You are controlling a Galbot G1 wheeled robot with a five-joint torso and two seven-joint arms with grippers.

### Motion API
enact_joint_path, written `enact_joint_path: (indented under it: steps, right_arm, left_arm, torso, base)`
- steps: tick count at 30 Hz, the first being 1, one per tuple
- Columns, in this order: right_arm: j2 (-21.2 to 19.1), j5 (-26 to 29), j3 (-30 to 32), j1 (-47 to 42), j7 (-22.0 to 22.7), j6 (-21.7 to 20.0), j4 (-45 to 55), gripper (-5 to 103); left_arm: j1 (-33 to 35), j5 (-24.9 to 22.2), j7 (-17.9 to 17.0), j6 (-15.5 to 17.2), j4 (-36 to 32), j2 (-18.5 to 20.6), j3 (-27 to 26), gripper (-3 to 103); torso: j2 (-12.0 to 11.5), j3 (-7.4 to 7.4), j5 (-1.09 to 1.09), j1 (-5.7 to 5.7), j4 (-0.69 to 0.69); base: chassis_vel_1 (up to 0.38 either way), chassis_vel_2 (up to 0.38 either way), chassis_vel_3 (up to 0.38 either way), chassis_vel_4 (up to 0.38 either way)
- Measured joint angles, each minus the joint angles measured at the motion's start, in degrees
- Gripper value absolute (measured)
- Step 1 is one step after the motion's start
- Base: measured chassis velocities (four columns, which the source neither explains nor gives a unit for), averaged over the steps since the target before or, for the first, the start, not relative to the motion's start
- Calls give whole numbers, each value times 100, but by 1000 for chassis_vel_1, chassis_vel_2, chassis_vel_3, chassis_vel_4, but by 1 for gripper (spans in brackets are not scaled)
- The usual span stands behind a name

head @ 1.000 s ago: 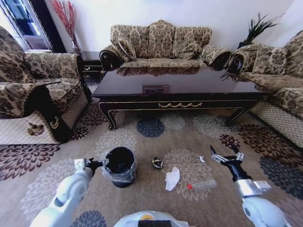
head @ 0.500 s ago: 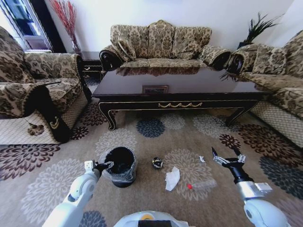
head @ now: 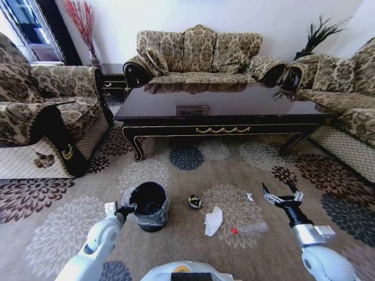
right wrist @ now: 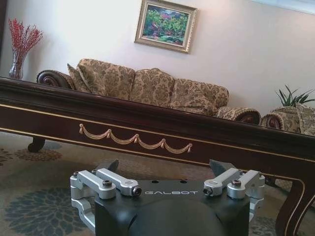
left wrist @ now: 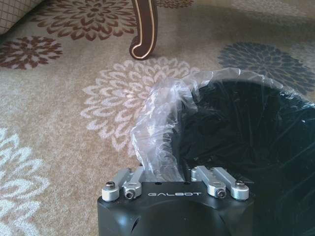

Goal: Move to the front of the table and pick up the trash from the floor, then place it into the trash bin.

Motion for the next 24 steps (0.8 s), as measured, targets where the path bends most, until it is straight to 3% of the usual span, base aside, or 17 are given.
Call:
enact_joint_path:
  steps: [3, 5, 8, 17, 24]
  right_arm:
    - [4, -14, -17, 4, -5, 11, -6, 100]
    - [8, -20, -22, 4, -8, 14, -9, 100]
    - [13, -26, -25, 9, -15, 27, -18, 100]
    - [13, -58, -27, 44, 73, 34, -78, 100]
    - [-18, -43, -66, -23, 288, -279, 15, 100]
  left_arm:
    - [56, 7, -12, -1, -19, -17, -35, 18]
    - [76, 11, -8, -3, -26, -19, -48, 18]
    - [135, 19, 21, 0, -87, -11, -114, 4]
    - [240, 5, -95, -140, -569, 55, -553, 3]
    - [411, 30, -394, -223, -1192, 78, -1047, 3]
  torso:
    - [0, 0, 1, 0, 1]
    - [0, 0, 1, 0, 1]
    - [0, 0, -1, 0, 1]
    - [0, 0, 0, 0, 0]
    - [0, 0, 0, 0, 1]
  base:
    - [0, 0, 0, 0]
    - [0, 0, 0, 0]
    - [0, 0, 0, 0]
    - [0, 0, 0, 0]
    - [0, 0, 0, 0]
